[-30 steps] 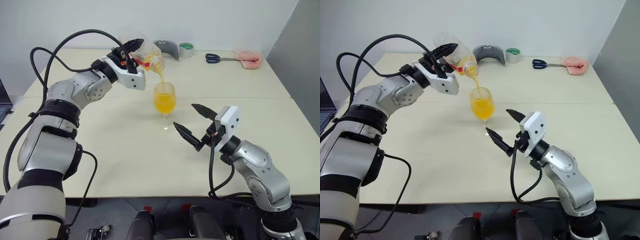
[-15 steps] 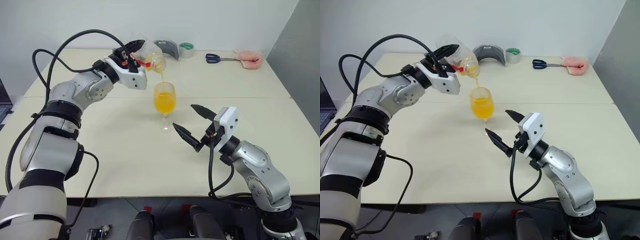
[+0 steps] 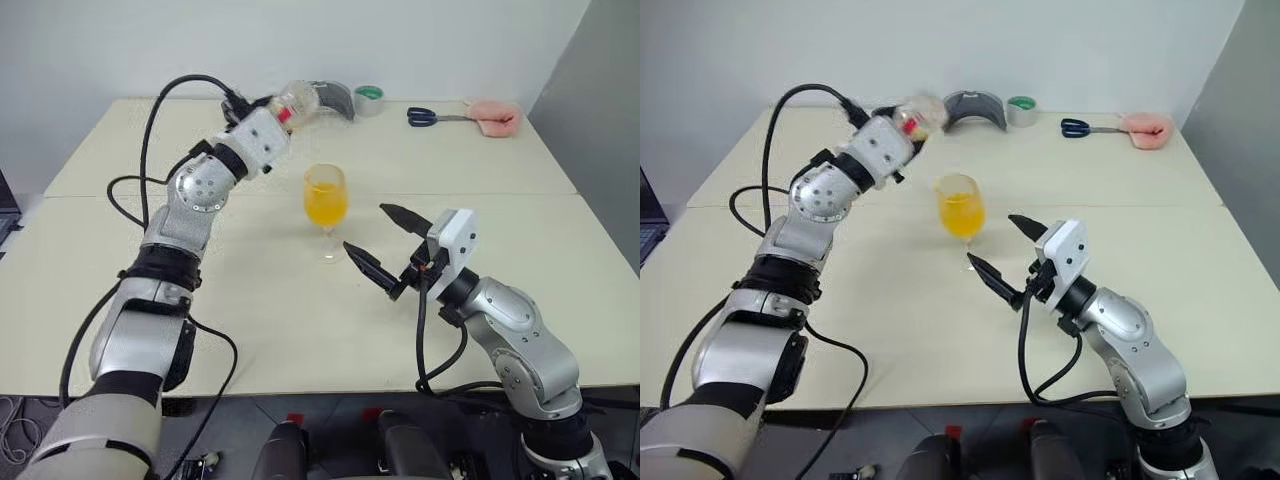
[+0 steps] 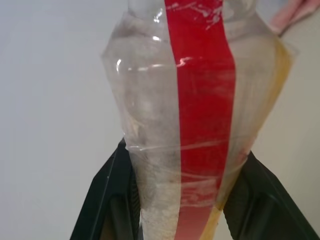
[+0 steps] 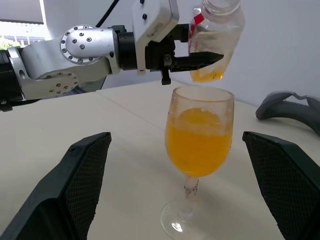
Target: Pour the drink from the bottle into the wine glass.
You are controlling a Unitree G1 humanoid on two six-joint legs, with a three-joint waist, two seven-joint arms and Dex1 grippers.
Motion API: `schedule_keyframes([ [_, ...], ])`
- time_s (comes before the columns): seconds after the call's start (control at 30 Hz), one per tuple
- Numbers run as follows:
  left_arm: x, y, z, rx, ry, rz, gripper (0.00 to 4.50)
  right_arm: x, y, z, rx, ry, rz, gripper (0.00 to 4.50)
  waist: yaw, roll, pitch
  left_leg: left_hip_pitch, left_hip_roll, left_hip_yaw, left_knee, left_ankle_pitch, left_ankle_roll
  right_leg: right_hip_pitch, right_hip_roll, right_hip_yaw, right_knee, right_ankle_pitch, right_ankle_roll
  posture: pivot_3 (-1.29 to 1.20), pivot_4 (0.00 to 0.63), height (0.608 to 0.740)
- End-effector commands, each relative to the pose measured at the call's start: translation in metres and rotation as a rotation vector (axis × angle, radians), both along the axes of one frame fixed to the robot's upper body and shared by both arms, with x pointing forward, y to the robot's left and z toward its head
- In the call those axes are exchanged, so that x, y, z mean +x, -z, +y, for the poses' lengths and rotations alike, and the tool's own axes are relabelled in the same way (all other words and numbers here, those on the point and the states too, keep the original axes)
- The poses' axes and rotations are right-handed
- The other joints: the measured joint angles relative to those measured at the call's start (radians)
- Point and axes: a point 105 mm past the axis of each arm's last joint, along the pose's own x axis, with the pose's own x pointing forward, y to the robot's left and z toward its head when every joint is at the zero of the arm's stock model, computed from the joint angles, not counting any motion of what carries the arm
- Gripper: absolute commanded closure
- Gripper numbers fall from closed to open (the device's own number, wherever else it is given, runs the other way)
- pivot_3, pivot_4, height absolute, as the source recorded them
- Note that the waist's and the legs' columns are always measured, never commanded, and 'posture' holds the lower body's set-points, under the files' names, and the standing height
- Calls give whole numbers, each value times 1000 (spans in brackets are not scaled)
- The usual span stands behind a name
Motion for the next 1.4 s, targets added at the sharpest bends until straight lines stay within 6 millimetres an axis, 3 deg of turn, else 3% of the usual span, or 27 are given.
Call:
schedule_keyframes([
  [0.03,-9,-8,31,-253,-56,119,2788,-13,-8,8,-64,-110,-7,0,-9,0,0,0,0,0,0,0,0,0,0,0,0,0,0,0,150,740],
  [0.23,-26,40,68,-480,-186,365,2788,-14,-11,14,-156,-191,68,0,-14,0,0,2,1,-1,1,-1,1,0,1,0,1,0,0,0,150,740],
  [0.4,-38,71,91,-548,-264,471,2788,-11,-13,22,-202,-231,75,0,-5,0,0,1,1,-2,2,-1,1,1,1,-1,1,0,0,0,150,740],
  [0.87,-41,106,111,-574,-327,510,2788,6,-18,40,-192,-189,13,0,1,0,0,1,0,-1,1,-1,1,0,-2,0,0,0,0,0,150,740],
  [1.03,-41,109,109,-620,-288,522,1107,4,-18,43,-187,-197,7,0,2,-1,0,1,1,-1,1,-1,1,0,-2,0,0,0,0,0,150,740],
  [1.17,-43,112,110,-613,-289,519,44,3,-17,44,-188,-203,8,0,2,-1,0,1,1,-1,1,-1,1,0,-2,-1,0,0,0,0,150,740],
  [1.4,-52,118,110,-589,-296,509,44,3,-13,40,-175,-204,23,0,1,-1,0,1,1,-1,1,-1,1,0,-2,-1,0,0,0,0,150,740],
])
